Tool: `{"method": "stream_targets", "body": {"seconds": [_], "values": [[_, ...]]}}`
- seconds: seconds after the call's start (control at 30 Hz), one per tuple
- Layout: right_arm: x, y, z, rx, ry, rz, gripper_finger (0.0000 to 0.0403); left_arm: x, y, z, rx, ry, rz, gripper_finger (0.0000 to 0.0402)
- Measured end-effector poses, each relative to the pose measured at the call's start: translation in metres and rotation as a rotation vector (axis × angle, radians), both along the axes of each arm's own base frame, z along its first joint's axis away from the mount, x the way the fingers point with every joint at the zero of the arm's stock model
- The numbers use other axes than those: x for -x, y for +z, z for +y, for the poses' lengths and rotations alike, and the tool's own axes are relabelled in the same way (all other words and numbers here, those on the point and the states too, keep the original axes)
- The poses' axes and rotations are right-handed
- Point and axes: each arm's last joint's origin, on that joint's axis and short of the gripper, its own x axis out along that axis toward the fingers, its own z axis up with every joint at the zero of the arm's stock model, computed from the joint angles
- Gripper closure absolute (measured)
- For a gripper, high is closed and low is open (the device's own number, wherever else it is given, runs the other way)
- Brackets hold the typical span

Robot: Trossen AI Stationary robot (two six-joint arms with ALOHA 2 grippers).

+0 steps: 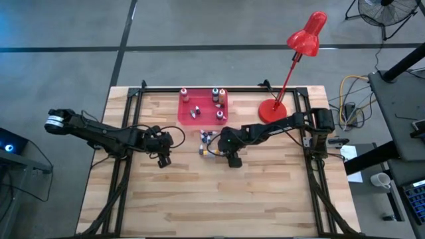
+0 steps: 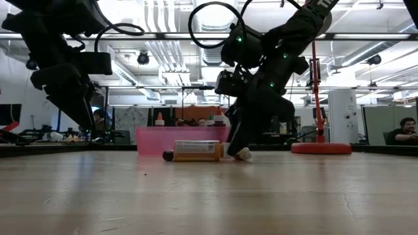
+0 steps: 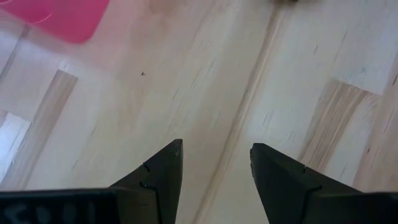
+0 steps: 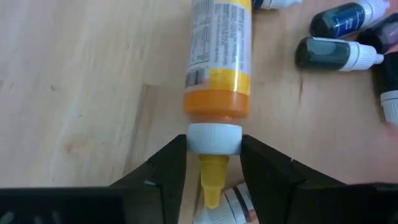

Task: Pick & Place food coloring
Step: Put the big yellow food coloring bottle into the red bin

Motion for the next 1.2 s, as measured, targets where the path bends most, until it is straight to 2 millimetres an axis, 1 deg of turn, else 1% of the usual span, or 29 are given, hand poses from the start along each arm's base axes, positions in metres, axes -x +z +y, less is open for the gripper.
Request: {"method": "stream_targets", "body": {"seconds": [0.2, 0.37, 0.47, 0.53, 0.63, 0.73, 0.87, 0.93, 1.0, 1.07, 1.2], "values": [[-0.001, 0.000, 0.000, -0.017, -0.026, -0.004, 0.0282, 0.000, 0.000, 0.000, 0.005, 0.010, -0.003, 0.0241], [-0.002, 0.002, 0.000, -0.039, -0.059, -0.006, 0.0291, -0.001, 0.000, 0.000, 0.009, 0.016, -0.010, 0.0241], [-0.003, 0.006, -0.001, -0.078, -0.118, 0.004, 0.0293, -0.001, 0.000, 0.000, 0.009, 0.016, -0.010, 0.0241], [-0.003, 0.012, -0.001, -0.104, -0.162, 0.039, 0.0293, -0.001, 0.000, 0.000, 0.011, 0.019, -0.011, 0.0241], [-0.002, 0.031, -0.004, -0.137, -0.229, 0.140, 0.0294, -0.001, 0.000, 0.000, 0.014, 0.025, -0.012, 0.0241], [0.002, 0.054, -0.009, -0.173, -0.286, 0.294, 0.0295, -0.001, 0.000, 0.000, 0.014, 0.024, -0.012, 0.0241], [0.013, 0.086, -0.018, -0.270, -0.358, 0.509, 0.0295, -0.001, 0.001, 0.000, -0.003, 0.010, -0.017, 0.0241], [0.021, 0.097, -0.022, -0.302, -0.408, 0.609, 0.0295, -0.001, 0.001, 0.001, -0.025, 0.013, -0.019, 0.0241], [0.028, 0.104, -0.025, -0.339, -0.469, 0.695, 0.0295, -0.002, 0.001, 0.001, -0.050, 0.015, -0.021, 0.0241], [0.035, 0.106, -0.026, -0.406, -0.525, 0.783, 0.0295, -0.002, 0.002, 0.002, -0.073, 0.017, -0.027, 0.0241], [0.047, 0.097, -0.023, -0.502, -0.590, 0.925, 0.0295, -0.002, 0.002, 0.003, -0.111, 0.036, -0.035, 0.0241]]}}
